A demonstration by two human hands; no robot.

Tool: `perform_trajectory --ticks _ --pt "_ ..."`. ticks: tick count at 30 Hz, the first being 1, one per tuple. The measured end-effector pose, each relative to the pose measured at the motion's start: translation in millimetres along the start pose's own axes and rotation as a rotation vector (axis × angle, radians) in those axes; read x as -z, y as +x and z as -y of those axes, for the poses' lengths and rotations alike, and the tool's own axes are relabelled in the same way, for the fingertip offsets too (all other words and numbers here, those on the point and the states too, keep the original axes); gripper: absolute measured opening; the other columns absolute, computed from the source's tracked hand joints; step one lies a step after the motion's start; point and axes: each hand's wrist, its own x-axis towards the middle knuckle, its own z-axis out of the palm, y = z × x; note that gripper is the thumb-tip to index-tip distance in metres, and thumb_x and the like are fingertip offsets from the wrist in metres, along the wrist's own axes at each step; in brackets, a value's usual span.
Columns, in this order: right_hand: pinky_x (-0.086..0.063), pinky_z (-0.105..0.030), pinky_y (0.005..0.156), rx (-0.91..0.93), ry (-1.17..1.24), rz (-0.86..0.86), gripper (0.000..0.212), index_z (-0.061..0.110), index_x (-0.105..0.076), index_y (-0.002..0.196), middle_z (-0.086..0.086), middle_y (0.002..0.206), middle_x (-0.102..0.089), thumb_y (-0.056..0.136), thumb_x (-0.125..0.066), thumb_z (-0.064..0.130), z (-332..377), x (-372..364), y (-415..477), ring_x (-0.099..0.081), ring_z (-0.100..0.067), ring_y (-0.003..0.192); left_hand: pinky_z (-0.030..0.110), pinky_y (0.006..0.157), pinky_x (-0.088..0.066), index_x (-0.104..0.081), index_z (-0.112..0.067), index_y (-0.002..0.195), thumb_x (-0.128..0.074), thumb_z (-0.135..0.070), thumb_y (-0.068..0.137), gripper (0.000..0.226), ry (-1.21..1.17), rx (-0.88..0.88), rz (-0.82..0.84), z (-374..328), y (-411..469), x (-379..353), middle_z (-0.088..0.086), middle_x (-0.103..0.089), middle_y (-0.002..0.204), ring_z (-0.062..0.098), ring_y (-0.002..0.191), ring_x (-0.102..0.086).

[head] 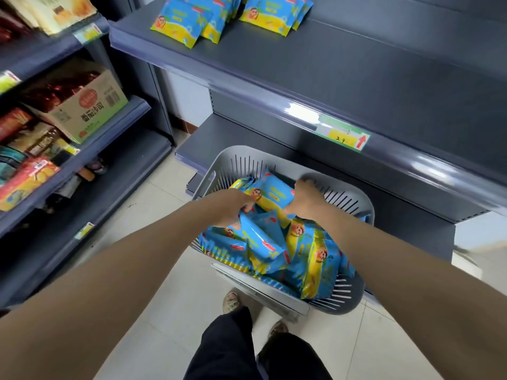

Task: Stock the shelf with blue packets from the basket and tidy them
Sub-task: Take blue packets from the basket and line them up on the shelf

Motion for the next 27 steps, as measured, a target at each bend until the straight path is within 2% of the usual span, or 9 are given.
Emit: perform_trajectory --ticks 2,4,5,8,12,20,22,24,27 --pt "-0.04 -0.023 0.06 0.033 -0.02 -0.032 0.03 0.004 -0.054 0.085 -0.015 0.107 -0.054 0.073 -0.072 0.025 4 3 -6 -0.054 -0.03 0.09 0.026 0.048 -0.023 -0.039 -0.018 0.075 -0.072 -0.009 0.069 0.035 -0.007 -0.005 -0.042 -1 -8 8 -0.002 -0.044 0.067 0.021 0.065 -0.039" --pt "-0.03 -0.023 0.051 0.071 0.004 -0.08 0.024 0.01 -0.044 0.064 -0.006 0.077 -0.051 0.077 -0.065 0.013 6 13 -14 -0.051 -0.03 0.082 0.026 0.049 -0.023 -0.041 -0.018 0.078 -0.073 -0.011 0.068 0.034 0.003 -0.013 -0.084 -5 -15 19 -0.004 -0.044 0.066 0.021 0.066 -0.04" --pt "-0.03 -0.024 0.052 0.09 0.015 -0.104 0.026 0.011 -0.041 0.062 -0.005 0.073 -0.049 0.079 -0.06 0.009 7 21 -18 -0.051 -0.03 0.083 0.025 0.049 -0.023 -0.042 -0.018 0.077 -0.074 -0.011 0.068 0.034 0.003 -0.013 -0.105 -8 -19 26 -0.007 -0.043 0.065 0.02 0.066 -0.04" --pt "-0.034 -0.027 0.065 0.133 0.1 -0.193 0.005 0.008 -0.054 0.079 -0.013 0.095 -0.059 0.081 -0.053 0.003 14 54 -36 -0.056 -0.031 0.09 0.021 0.047 -0.024 -0.044 -0.02 0.077 -0.075 -0.011 0.067 0.034 -0.031 -0.014 -0.172 -19 -30 49 -0.011 -0.041 0.062 0.018 0.065 -0.039" --pt "-0.037 -0.028 0.063 0.211 0.116 -0.358 0.012 0.008 -0.06 0.086 -0.014 0.092 -0.061 0.076 -0.055 0.002 21 112 -66 -0.057 -0.031 0.085 0.015 0.047 -0.028 -0.048 -0.019 0.076 -0.075 -0.011 0.068 0.029 -0.098 -0.046 -0.286 -39 -44 85 -0.011 -0.043 0.063 0.015 0.064 -0.04" --pt "-0.047 -0.035 0.075 0.275 0.262 -0.69 0.019 0.015 -0.062 0.095 -0.01 0.101 -0.064 0.078 -0.061 0.007 31 218 -91 -0.057 -0.031 0.094 0.031 0.061 -0.038 -0.047 -0.015 0.075 -0.073 -0.005 0.07 0.028 -0.23 -0.095 -0.52 -59 -48 160 0.0 -0.049 0.07 0.018 0.066 -0.043" --pt "-0.048 -0.036 0.076 0.236 0.284 -0.756 0.018 0.015 -0.062 0.095 -0.01 0.101 -0.064 0.079 -0.06 0.007 33 236 -84 -0.057 -0.031 0.093 0.026 0.055 -0.036 -0.045 -0.016 0.075 -0.072 -0.005 0.072 0.029 -0.249 -0.11 -0.569 -56 -43 179 -0.005 -0.046 0.066 0.012 0.059 -0.04" --pt "-0.049 -0.036 0.076 0.206 0.314 -0.794 0.019 0.014 -0.062 0.095 -0.012 0.101 -0.064 0.079 -0.059 0.006 35 250 -73 -0.058 -0.032 0.092 0.014 0.045 -0.03 -0.045 -0.016 0.074 -0.071 -0.005 0.073 0.029 -0.261 -0.132 -0.601 -50 -37 196 -0.008 -0.043 0.062 0.003 0.05 -0.039" --pt "-0.047 -0.032 0.074 0.17 0.328 -0.81 0.021 0.014 -0.062 0.097 -0.012 0.103 -0.064 0.079 -0.058 0.005 41 266 -48 -0.058 -0.03 0.093 0.019 0.047 -0.033 -0.042 -0.02 0.068 -0.072 -0.005 0.073 0.034 -0.275 -0.146 -0.623 -35 -21 220 -0.007 -0.042 0.061 0.006 0.053 -0.04"
